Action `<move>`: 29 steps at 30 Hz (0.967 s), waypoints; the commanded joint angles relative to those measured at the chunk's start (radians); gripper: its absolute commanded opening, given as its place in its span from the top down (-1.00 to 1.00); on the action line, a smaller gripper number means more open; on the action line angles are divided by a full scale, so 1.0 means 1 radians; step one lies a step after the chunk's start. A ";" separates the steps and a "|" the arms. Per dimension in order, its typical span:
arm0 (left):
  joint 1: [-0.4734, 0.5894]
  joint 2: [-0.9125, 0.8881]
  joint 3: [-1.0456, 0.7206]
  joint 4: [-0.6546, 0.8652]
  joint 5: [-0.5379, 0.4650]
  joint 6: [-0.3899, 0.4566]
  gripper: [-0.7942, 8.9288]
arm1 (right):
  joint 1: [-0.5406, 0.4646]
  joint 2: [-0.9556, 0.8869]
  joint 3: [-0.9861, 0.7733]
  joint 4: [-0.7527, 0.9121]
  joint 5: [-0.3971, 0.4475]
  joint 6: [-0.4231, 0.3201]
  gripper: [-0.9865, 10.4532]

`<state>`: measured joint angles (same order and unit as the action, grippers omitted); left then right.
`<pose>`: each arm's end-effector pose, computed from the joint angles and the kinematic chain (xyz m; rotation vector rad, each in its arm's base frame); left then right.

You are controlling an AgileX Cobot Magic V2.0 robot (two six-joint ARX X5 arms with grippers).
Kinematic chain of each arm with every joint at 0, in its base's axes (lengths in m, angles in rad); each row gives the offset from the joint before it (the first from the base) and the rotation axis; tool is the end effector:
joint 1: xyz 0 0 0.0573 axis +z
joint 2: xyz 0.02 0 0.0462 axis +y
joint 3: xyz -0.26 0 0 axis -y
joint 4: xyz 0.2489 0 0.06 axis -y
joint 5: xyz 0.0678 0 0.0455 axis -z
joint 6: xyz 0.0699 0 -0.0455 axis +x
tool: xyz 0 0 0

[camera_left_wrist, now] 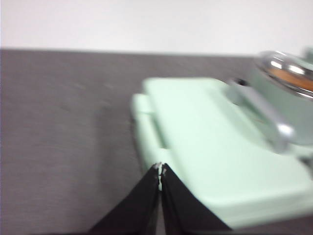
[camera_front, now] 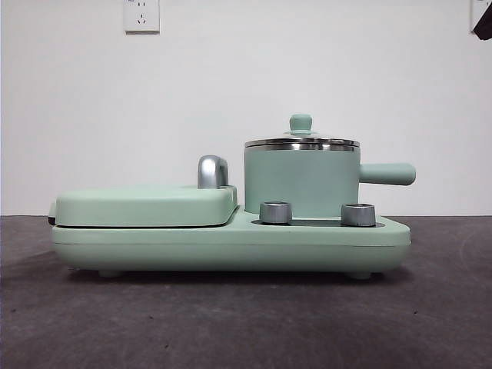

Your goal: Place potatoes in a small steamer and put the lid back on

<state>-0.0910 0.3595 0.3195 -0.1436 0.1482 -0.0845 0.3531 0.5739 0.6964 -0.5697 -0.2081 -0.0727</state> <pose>0.1607 -0.0250 0.2200 -0.0891 0.1939 -0.2306 0.1490 0.0703 0.2757 -0.1024 0.4317 0.5680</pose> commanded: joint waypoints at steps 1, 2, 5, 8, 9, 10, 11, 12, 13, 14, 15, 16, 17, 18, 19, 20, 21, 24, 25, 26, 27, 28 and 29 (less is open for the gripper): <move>0.044 -0.118 -0.131 0.072 -0.039 0.013 0.82 | 0.005 0.005 0.001 0.009 0.000 0.008 0.80; 0.057 -0.160 -0.169 0.073 -0.053 0.012 0.82 | 0.005 0.005 0.001 0.009 0.000 0.008 0.80; 0.081 -0.262 -0.254 0.069 -0.101 0.003 0.82 | 0.005 0.005 0.001 0.009 0.000 0.008 0.80; 0.094 -0.347 -0.309 0.061 -0.132 -0.006 0.82 | 0.005 0.005 0.001 0.009 0.000 0.008 0.80; 0.095 -0.362 -0.307 0.039 -0.134 -0.006 0.82 | 0.005 0.005 0.001 0.009 0.000 0.008 0.80; 0.097 -0.357 -0.307 0.031 -0.137 -0.005 0.82 | 0.005 0.005 0.002 0.011 0.000 0.008 0.80; 0.096 -0.357 -0.307 0.028 -0.138 -0.006 0.82 | 0.005 0.005 0.002 0.011 0.000 0.008 0.80; 0.097 -0.357 -0.307 0.029 -0.138 -0.010 0.82 | 0.005 0.005 0.002 0.011 0.000 0.008 0.80; 0.096 -0.357 -0.307 0.031 -0.138 -0.010 0.82 | 0.005 0.005 0.002 0.012 0.000 0.008 0.80; 0.096 -0.357 -0.307 0.032 -0.138 -0.010 0.82 | 0.005 0.005 0.002 0.015 0.000 0.008 0.80; 0.097 -0.357 -0.307 0.032 -0.138 -0.010 0.82 | 0.005 0.005 0.002 0.016 0.000 0.008 0.80; 0.097 -0.357 -0.307 0.032 -0.138 -0.010 0.82 | 0.005 0.005 0.002 0.018 0.000 0.008 0.80; 0.097 -0.357 -0.307 0.032 -0.138 -0.010 0.82 | 0.005 0.005 0.002 0.018 0.000 0.008 0.80; 0.097 -0.357 -0.307 0.032 -0.138 -0.010 0.82 | 0.005 0.005 0.002 0.018 0.000 0.008 0.80; 0.097 -0.357 -0.307 0.032 -0.138 -0.010 0.82 | 0.005 0.005 0.002 0.018 0.000 0.008 0.80; 0.097 -0.357 -0.307 0.032 -0.138 -0.010 0.82 | 0.005 0.005 0.002 0.018 0.000 0.008 0.80; 0.097 -0.357 -0.307 0.032 -0.138 -0.010 0.82 | 0.005 0.005 0.002 0.018 0.000 0.008 0.80; 0.097 -0.357 -0.307 0.032 -0.138 -0.010 0.82 | 0.005 0.005 0.002 0.018 0.000 0.008 0.80; 0.097 -0.357 -0.307 0.032 -0.138 -0.010 0.82 | 0.005 0.005 0.002 0.018 0.000 0.008 0.80; 0.097 -0.357 -0.307 0.032 -0.138 -0.010 0.82 | 0.005 0.005 0.002 0.018 0.000 0.008 0.80; 0.097 -0.357 -0.307 0.032 -0.138 -0.010 0.82 | 0.005 0.005 0.002 0.018 0.000 0.008 0.80; 0.097 -0.357 -0.307 0.032 -0.138 -0.010 0.82 | 0.005 0.005 0.002 0.018 0.000 0.008 0.80; 0.097 -0.357 -0.307 0.032 -0.138 -0.010 0.82 | 0.005 0.005 0.002 0.018 0.000 0.006 0.80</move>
<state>0.0040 0.0044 0.0322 -0.1238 0.0132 -0.0933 0.3531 0.5739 0.6964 -0.5636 -0.2081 -0.0727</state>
